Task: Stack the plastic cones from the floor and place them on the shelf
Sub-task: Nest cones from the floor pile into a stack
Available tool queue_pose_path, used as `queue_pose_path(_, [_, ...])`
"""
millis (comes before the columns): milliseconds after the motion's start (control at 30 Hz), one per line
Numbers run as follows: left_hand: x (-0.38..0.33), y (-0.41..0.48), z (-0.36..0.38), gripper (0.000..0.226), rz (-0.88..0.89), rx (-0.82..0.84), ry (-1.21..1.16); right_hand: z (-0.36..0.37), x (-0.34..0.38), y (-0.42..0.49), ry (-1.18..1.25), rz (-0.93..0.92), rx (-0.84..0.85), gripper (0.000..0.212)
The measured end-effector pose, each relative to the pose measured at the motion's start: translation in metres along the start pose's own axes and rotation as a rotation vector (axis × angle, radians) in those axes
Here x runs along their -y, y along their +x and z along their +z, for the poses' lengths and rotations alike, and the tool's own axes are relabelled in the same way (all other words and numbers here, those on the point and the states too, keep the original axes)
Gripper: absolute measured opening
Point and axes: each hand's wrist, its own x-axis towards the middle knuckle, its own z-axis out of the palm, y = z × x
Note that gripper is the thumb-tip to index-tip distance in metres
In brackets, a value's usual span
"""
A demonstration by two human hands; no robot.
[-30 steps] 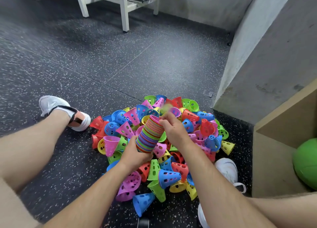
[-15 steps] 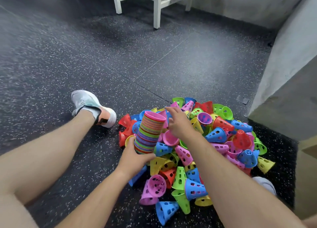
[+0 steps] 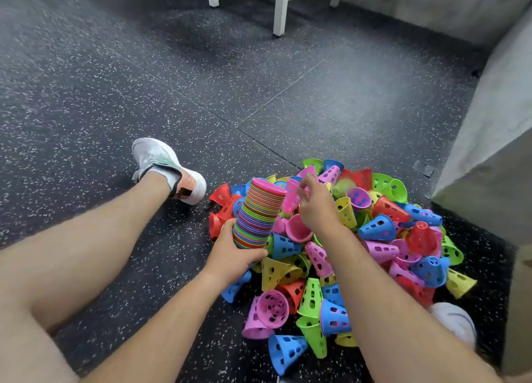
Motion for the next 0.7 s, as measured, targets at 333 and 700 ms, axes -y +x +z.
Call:
queue_pose_path(333, [0.002, -0.013, 0.001, 0.071, 0.014, -0.012, 0.031, -0.056, 0.041, -0.017, 0.345, -0.171, -0.070, 0.010])
queue_pose_path(700, [-0.008, -0.012, -0.007, 0.062, 0.030, -0.066, -0.048, -0.053, 0.081, -0.034, 0.417, -0.251, 0.195, 0.015])
